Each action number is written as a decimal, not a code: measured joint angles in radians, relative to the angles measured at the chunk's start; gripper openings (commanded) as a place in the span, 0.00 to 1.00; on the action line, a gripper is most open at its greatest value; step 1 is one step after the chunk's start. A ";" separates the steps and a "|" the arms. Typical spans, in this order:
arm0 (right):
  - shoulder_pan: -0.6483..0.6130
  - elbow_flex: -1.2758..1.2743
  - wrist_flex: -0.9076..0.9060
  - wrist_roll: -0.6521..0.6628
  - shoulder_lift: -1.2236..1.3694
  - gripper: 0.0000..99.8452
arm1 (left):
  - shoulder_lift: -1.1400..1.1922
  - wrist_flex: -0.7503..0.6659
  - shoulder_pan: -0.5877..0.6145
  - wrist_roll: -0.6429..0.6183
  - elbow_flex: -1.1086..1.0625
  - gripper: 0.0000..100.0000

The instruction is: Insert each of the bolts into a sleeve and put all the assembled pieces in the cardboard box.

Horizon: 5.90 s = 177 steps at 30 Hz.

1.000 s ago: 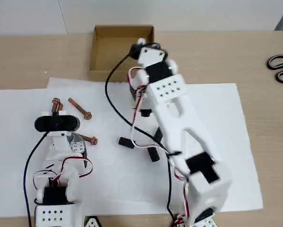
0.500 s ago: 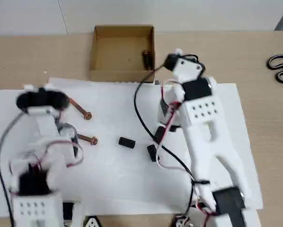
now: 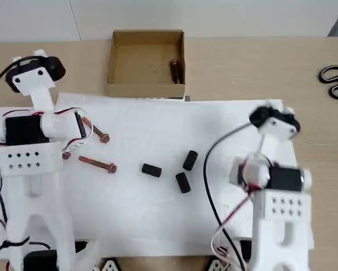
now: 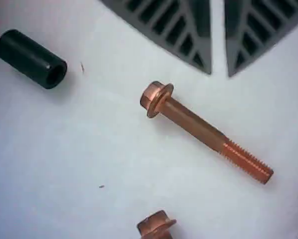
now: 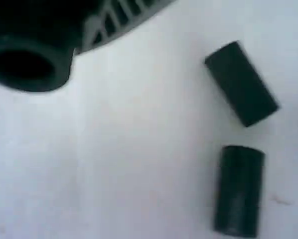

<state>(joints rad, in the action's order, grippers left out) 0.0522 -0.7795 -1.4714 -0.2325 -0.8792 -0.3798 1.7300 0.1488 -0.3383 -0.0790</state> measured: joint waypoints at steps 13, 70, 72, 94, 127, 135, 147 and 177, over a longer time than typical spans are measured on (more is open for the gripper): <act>0.078 -0.362 0.095 0.107 -0.493 0.00 | 0.227 0.005 0.002 0.557 0.002 0.01; 0.081 -0.374 0.097 0.144 -0.605 0.00 | 0.552 -0.077 -0.084 1.695 -0.063 0.09; 0.081 -0.374 0.097 0.144 -0.605 0.00 | 0.588 -0.077 -0.084 1.695 -0.037 0.09; 0.081 -0.374 0.097 0.144 -0.605 0.00 | 0.701 -0.037 -0.115 1.695 0.054 0.08; 0.081 -0.374 0.097 0.144 -0.605 0.00 | 0.844 -0.003 -0.129 1.692 0.112 0.01; 0.081 -0.374 0.097 0.144 -0.605 0.00 | 0.749 -0.006 -0.163 1.692 0.117 0.01; 0.083 -0.310 0.038 0.144 -0.606 0.00 | 0.448 -0.003 -0.184 1.587 0.117 0.01; -0.620 -0.129 0.018 -0.023 -0.618 0.00 | -0.209 -0.068 -0.239 0.167 0.115 0.01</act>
<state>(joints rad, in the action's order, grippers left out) -0.5677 -0.9083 -1.4530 -0.2555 -1.4975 -0.5884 1.6625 -0.0905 -0.1711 0.0361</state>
